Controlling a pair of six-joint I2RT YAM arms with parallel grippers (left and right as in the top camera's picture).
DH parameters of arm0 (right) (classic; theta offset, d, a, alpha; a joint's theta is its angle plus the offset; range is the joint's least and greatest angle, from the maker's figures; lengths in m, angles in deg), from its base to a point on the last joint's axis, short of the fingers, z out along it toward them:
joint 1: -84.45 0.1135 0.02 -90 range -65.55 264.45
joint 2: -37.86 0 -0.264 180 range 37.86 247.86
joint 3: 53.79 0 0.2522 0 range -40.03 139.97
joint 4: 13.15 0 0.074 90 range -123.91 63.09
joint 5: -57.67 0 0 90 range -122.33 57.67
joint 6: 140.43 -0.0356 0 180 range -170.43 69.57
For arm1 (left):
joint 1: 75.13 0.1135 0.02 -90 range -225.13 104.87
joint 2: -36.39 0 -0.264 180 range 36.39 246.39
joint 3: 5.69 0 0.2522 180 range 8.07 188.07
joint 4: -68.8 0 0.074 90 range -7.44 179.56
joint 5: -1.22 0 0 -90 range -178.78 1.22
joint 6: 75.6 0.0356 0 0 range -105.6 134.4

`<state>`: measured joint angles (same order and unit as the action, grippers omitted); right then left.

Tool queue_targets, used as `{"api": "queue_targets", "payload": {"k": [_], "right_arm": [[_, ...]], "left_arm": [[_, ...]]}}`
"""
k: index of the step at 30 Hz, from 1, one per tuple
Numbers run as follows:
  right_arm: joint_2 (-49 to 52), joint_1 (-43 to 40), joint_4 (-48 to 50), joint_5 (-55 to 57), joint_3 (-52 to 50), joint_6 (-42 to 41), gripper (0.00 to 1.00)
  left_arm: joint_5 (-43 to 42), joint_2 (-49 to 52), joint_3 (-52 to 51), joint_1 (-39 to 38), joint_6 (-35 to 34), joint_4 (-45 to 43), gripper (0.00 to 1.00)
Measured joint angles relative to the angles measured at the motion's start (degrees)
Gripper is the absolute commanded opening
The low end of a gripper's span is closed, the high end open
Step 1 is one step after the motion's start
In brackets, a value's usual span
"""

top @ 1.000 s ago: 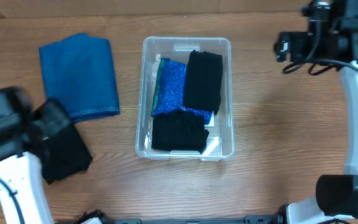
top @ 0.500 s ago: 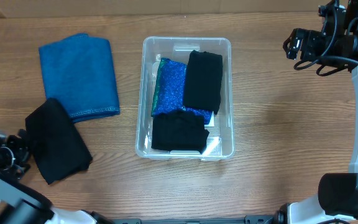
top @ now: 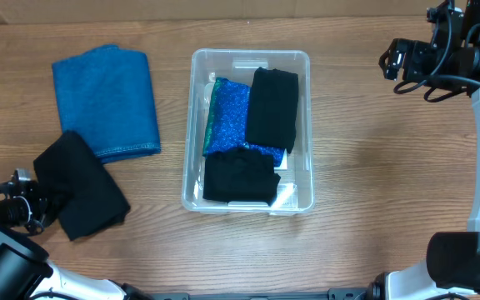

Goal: Pack container
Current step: 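Grasp the black cloth near the left with the left gripper, then place the black cloth into the bin and press it flat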

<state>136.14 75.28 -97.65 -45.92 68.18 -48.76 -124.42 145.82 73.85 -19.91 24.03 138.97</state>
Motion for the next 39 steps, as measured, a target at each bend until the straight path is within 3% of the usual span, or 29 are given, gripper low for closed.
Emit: {"api": "queue_targets", "payload": {"k": [5, 11, 16, 19, 23, 28, 34, 39], "right_arm": [[0.00, 0.00, 0.02, 0.02, 0.00, 0.02, 1.00], [0.00, 0.00, 0.02, 0.00, 0.00, 0.00, 1.00], [0.00, 0.00, 0.00, 0.13, 0.00, 0.00, 1.00], [0.00, 0.00, 0.02, 0.35, 0.00, -0.02, 1.00], [0.00, 0.00, 0.00, 0.48, 0.00, 0.00, 1.00], [0.00, 0.00, -0.02, 0.48, 0.00, 0.00, 1.00], [0.00, 0.00, -0.20, 0.68, 0.00, 0.00, 1.00], [0.00, 0.00, -0.35, 0.94, 0.00, 0.02, 1.00]], "left_arm": [[-2.16, -2.19, 2.29, -2.64, 1.09, 4.87, 0.04], [-5.62, -16.31, 8.92, -10.84, 0.81, 9.60, 0.04], [-8.00, -25.51, 19.76, -24.37, -5.33, 5.01, 0.04], [-5.03, -25.83, 24.61, -37.27, -5.86, 2.36, 0.04], [-2.32, -24.70, 25.40, -56.78, 3.87, 3.28, 0.04], [-0.76, -18.56, 25.44, -72.46, 21.42, 7.37, 0.04], [3.04, -8.68, 25.51, -74.93, 35.23, 12.55, 0.04], [6.69, -4.15, 25.51, -75.12, 39.71, 17.84, 0.04]]}}
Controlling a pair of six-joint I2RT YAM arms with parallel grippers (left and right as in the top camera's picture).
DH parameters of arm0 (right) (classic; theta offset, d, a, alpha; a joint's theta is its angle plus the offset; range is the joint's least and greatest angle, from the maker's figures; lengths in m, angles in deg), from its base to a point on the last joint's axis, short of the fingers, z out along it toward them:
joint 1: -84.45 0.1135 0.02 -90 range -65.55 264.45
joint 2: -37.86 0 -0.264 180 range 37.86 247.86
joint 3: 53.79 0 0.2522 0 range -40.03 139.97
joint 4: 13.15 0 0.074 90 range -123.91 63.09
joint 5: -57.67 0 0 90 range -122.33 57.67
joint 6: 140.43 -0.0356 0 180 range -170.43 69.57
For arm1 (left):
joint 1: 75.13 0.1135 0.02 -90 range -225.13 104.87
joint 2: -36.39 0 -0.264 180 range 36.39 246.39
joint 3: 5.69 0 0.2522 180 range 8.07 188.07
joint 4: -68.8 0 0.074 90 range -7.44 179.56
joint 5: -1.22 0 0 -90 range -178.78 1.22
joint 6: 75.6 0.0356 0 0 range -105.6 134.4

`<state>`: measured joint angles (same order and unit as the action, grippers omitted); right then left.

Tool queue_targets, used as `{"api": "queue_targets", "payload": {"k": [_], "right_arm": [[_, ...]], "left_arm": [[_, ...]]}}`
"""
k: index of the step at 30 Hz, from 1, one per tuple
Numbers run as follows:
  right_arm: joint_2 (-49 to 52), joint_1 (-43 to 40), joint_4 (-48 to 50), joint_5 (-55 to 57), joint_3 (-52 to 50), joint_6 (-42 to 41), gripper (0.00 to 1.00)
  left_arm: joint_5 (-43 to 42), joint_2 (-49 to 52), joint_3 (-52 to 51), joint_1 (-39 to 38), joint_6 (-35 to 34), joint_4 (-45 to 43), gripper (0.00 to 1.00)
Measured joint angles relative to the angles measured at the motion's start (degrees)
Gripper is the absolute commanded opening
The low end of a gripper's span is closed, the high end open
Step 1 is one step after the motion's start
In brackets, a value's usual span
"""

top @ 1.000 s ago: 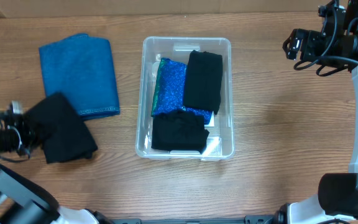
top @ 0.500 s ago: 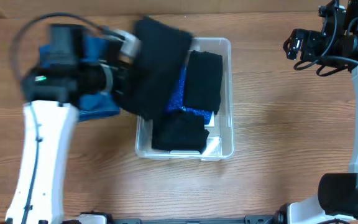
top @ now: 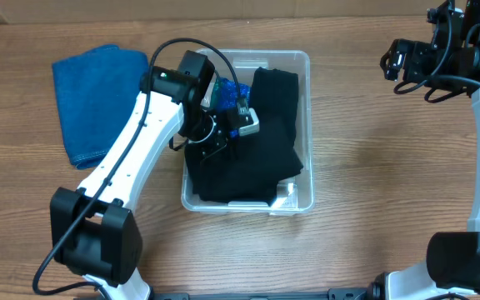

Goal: Pack container
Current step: 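Place the black cloth into the bin and press it flat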

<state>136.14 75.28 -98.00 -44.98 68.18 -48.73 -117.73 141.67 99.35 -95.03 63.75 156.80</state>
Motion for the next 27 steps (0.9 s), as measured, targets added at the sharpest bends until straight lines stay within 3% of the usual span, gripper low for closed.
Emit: {"api": "queue_targets", "payload": {"k": [4, 5, 6, 7, 11, 17, 18, 19, 20, 21, 27], "right_arm": [[0.00, 0.00, -0.02, 0.02, 0.00, -0.02, 1.00], [0.00, 0.00, -0.04, 0.02, 0.00, 0.00, 1.00], [0.00, 0.00, -0.02, 0.02, 0.00, 0.02, 1.00], [0.00, 0.00, -0.02, 0.02, 0.00, -0.02, 1.00], [0.00, 0.00, -0.02, 0.02, 0.00, -0.02, 1.00], [0.00, 0.00, -0.02, 0.02, 0.00, 0.00, 1.00], [0.00, 0.00, -0.04, 0.04, 0.00, -0.02, 1.00], [0.00, 0.00, -0.04, 0.09, 0.00, -0.02, 1.00], [0.00, 0.00, -0.04, 0.04, 0.00, -0.02, 1.00], [0.00, 0.00, -0.02, 0.04, 0.00, 0.00, 1.00], [0.00, 0.00, -0.04, 0.07, 0.00, -0.02, 1.00]], "left_arm": [[1.18, 0.96, 0.00, -0.79, 2.01, 2.16, 0.04], [1.38, 1.16, 0.00, -1.01, 2.16, 2.25, 0.23], [1.49, 1.36, 0.00, -1.14, 2.29, 2.19, 0.57], [1.68, 1.62, 0.00, -1.31, 2.34, 1.95, 1.00], [1.90, 2.25, 0.00, -1.51, 1.05, -1.66, 1.00], [8.11, 2.69, 6.56, -1.51, -10.10, -8.44, 1.00], [9.35, 2.69, 9.90, -1.51, -13.68, -9.90, 0.84], [10.03, 2.69, 12.68, -1.51, -16.37, -10.69, 0.35], [10.36, 2.69, 14.34, -1.51, -18.14, -10.95, 0.11], [10.71, 2.69, 15.61, -1.51, -19.98, -10.93, 0.04], [11.69, 2.71, 15.91, -1.51, -30.18, -1.01, 0.04]]}}
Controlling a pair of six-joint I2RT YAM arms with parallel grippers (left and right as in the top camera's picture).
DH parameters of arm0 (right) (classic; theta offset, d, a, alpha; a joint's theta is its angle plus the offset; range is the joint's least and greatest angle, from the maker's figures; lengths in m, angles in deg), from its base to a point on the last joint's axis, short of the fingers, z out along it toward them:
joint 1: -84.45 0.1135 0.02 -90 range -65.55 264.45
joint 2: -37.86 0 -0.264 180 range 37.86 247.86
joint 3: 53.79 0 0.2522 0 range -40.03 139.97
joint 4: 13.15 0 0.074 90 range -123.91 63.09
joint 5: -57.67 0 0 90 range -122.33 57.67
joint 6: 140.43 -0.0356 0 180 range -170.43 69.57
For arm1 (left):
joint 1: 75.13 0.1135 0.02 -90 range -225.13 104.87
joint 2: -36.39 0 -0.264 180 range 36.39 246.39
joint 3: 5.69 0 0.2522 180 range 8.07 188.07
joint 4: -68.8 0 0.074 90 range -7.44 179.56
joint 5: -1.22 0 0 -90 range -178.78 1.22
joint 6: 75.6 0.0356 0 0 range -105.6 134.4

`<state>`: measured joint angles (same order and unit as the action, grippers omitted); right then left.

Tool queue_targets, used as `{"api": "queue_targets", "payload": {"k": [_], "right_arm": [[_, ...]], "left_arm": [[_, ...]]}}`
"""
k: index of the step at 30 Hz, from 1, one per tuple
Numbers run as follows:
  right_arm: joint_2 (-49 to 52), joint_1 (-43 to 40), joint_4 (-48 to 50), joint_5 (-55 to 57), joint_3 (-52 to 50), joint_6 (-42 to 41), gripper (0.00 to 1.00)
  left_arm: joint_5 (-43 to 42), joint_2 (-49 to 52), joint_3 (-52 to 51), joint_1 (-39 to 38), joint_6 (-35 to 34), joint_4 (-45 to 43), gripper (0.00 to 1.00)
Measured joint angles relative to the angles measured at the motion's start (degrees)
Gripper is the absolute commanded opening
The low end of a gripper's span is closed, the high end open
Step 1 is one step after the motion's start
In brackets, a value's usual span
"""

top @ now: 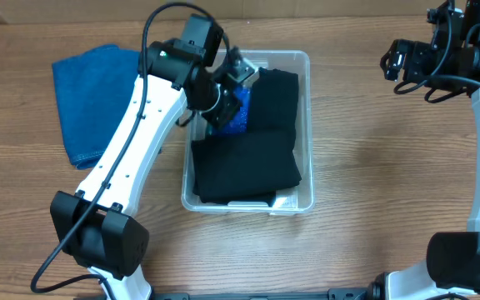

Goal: Pack container
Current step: 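Place the black cloth into the bin and press it flat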

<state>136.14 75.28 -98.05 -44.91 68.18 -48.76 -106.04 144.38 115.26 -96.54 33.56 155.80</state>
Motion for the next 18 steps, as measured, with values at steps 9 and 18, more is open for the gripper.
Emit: {"api": "queue_targets", "payload": {"k": [9, 18], "right_arm": [[0.00, 0.00, 0.00, 0.11, 0.00, 0.00, 1.00], [0.00, 0.00, -0.09, 0.59, 0.00, 0.02, 1.00]], "left_arm": [[0.44, 0.04, -1.68, -3.50, -4.68, 11.43, 0.04], [7.30, 0.15, -12.02, -4.33, -10.58, -2.10, 0.04]]}}
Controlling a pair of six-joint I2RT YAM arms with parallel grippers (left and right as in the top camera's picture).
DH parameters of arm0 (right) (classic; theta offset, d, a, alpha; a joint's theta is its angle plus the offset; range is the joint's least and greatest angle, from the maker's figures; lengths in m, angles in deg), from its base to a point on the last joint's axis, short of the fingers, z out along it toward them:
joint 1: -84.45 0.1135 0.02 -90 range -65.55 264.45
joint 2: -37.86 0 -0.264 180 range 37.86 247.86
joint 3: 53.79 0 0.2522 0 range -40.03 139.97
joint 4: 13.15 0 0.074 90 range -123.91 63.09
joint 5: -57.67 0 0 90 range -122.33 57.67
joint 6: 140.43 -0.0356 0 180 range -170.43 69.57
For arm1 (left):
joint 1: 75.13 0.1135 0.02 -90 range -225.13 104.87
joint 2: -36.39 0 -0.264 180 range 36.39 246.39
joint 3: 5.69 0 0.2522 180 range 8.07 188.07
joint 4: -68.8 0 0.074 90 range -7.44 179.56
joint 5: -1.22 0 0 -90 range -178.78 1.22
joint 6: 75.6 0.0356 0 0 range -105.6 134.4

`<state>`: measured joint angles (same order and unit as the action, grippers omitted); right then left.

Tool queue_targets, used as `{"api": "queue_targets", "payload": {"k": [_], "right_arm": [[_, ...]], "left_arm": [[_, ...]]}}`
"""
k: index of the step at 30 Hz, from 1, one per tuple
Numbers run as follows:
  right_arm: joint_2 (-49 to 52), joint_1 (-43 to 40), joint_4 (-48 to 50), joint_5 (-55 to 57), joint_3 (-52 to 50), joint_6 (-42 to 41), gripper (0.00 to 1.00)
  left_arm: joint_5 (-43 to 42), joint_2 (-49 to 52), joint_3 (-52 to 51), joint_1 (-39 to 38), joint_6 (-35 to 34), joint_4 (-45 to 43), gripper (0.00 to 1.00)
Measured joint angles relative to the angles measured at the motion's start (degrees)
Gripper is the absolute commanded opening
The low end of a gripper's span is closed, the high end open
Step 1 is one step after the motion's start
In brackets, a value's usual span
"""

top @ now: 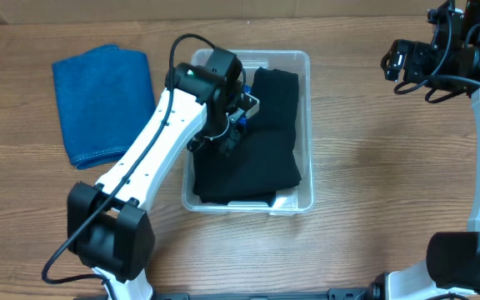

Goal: Pack container
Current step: 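Place the black cloth into the bin and press it flat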

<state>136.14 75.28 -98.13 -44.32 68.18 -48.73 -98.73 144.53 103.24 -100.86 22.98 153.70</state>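
A clear plastic container (307, 60) stands mid-table. A black cloth (252, 171) lies spread over its near half, and a second black cloth (275, 87) lies along its far right side. Only a sliver of the blue glittery cloth (242, 118) shows beside the arm. My left gripper (228, 140) points down into the container's left middle, at the far edge of the spread black cloth; its jaws are hidden from above. My right gripper (387, 60) hovers open far off at the table's far right, holding nothing.
A folded blue towel (105, 100) lies on the table to the left of the container. The left arm (152, 150) reaches diagonally from the near left across the container's left wall. Bare wood lies between the container and the right arm.
My left gripper has moved from over the container's far left corner toward me, down to the middle left over the black cloth. The cloths and the right arm have not moved.
First a black cloth lay on the table near the blue towel, with my left gripper beside it at the far left. Then that cloth was in the container under the gripper. Later it lay spread over the near half, gripper at the far left corner, now mid-left.
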Motion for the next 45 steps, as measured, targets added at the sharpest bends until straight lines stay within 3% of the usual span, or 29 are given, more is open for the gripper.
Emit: {"api": "queue_targets", "payload": {"k": [5, 10, 11, 13, 17, 21, 23, 25, 27, 34, 40, 43, 45], "right_arm": [[0.00, 0.00, -0.04, 0.02, -0.02, 0.00, 1.00], [0.02, 0.00, -0.11, 0.02, -0.02, -0.02, 1.00], [0.02, 0.00, -0.17, 0.04, -0.02, -0.02, 1.00], [0.02, 0.00, -0.17, 0.02, -0.02, 0.00, 1.00], [0.02, 0.00, -0.24, 0.02, -0.02, -0.04, 1.00], [0.04, 0.00, -0.28, 0.04, -0.02, -0.02, 1.00], [0.04, 0.00, -0.35, 0.02, -0.02, -0.02, 1.00], [0.02, 0.00, -0.31, 0.02, -0.02, 0.02, 1.00], [0.04, 0.00, -0.26, 0.04, -0.02, -0.02, 1.00], [0.04, 0.00, 0.02, 0.24, -0.02, 0.00, 1.00], [0.04, 0.00, 0.07, 0.44, -0.02, -0.02, 1.00], [0.04, 0.00, 0.04, 0.42, -0.02, -0.02, 1.00], [0.04, 0.00, 0.04, 0.44, -0.02, -0.02, 1.00]], "left_arm": [[1.81, 0.81, -11.91, 0.72, -4.70, -12.46, 0.04], [1.92, 3.19, -13.18, 0.72, -6.62, -13.97, 0.08], [2.25, 3.21, -13.18, 0.72, -6.97, -14.43, 0.14], [3.41, 3.32, -13.18, 0.70, -7.72, -15.50, 0.40], [6.80, 3.54, -13.18, 0.70, -11.06, -18.69, 0.57], [6.71, 3.54, -13.18, 0.70, -12.37, -18.82, 0.55], [6.25, 3.54, -13.18, 0.70, -12.81, -18.38, 0.44], [5.77, 3.54, -13.18, 0.66, -13.05, -17.59, 0.23], [5.27, 3.54, -13.16, 0.50, -11.34, -16.31, 0.17], [5.55, 4.00, -11.52, 0.33, -6.54, -13.84, 0.31], [6.03, 5.79, 1.79, 0.33, -5.84, -7.85, 0.46], [6.14, 5.77, 9.25, 0.31, -5.57, -10.78, 0.45], [6.12, 5.77, 10.49, 0.31, -5.64, -13.64, 0.40]]}}
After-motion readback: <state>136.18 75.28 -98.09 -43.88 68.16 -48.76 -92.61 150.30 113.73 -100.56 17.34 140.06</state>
